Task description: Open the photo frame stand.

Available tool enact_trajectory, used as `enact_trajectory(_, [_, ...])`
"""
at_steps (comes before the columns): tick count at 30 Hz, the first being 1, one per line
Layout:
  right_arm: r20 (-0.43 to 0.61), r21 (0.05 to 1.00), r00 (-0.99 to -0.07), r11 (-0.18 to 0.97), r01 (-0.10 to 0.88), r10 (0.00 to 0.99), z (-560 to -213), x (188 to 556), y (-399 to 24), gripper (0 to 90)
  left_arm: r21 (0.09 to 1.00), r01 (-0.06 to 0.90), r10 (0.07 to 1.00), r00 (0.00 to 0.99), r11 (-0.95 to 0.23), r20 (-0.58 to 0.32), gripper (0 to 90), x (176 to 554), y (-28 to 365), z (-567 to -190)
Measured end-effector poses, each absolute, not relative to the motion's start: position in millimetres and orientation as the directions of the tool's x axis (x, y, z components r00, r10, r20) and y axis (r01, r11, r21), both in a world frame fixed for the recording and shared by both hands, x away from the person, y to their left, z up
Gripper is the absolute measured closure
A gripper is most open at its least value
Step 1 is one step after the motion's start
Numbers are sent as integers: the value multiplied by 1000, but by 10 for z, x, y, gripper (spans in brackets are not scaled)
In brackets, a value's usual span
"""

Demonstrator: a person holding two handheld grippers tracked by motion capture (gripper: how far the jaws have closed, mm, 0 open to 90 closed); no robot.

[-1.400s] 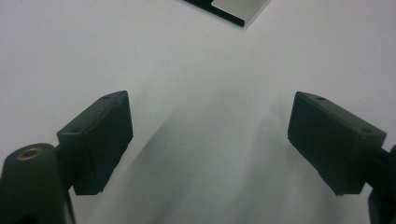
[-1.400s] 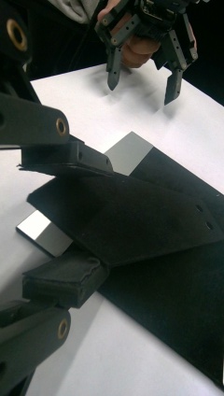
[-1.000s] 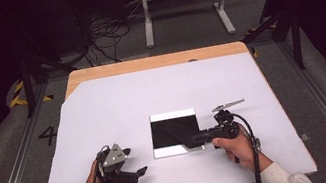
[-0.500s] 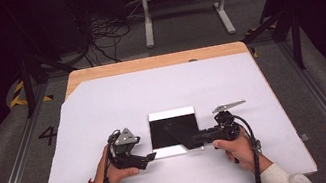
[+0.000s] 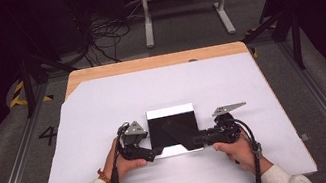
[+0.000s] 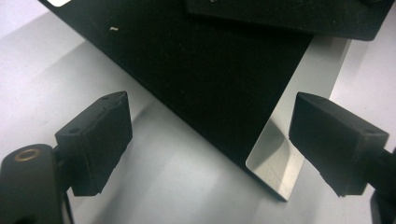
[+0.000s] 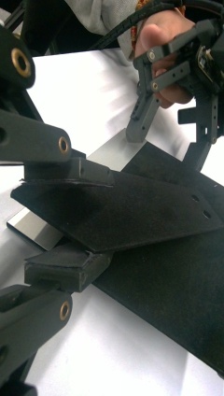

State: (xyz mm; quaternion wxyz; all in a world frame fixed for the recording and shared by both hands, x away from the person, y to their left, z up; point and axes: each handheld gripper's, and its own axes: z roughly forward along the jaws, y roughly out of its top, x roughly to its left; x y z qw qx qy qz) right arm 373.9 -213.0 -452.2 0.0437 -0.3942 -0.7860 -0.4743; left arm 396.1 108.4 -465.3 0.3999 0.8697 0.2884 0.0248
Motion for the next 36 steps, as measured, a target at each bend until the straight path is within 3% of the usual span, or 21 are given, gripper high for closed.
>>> enact_trajectory(12, [396,747,-721,257,613,568,-4458,3685,-2121,636,727,485,522,828,-486,-203,224,4044,1020,-4614])
enact_trajectory(21, [374,767,-729,251,591,574,-4403,3658,-2129,672,777,449,565,812,-441,-149,398,4016,1073,-4500])
enact_trajectory(36, [318,779,-748,290,556,583,-4362,3615,-2116,693,808,405,562,819,-428,-113,474,3997,1102,-4439])
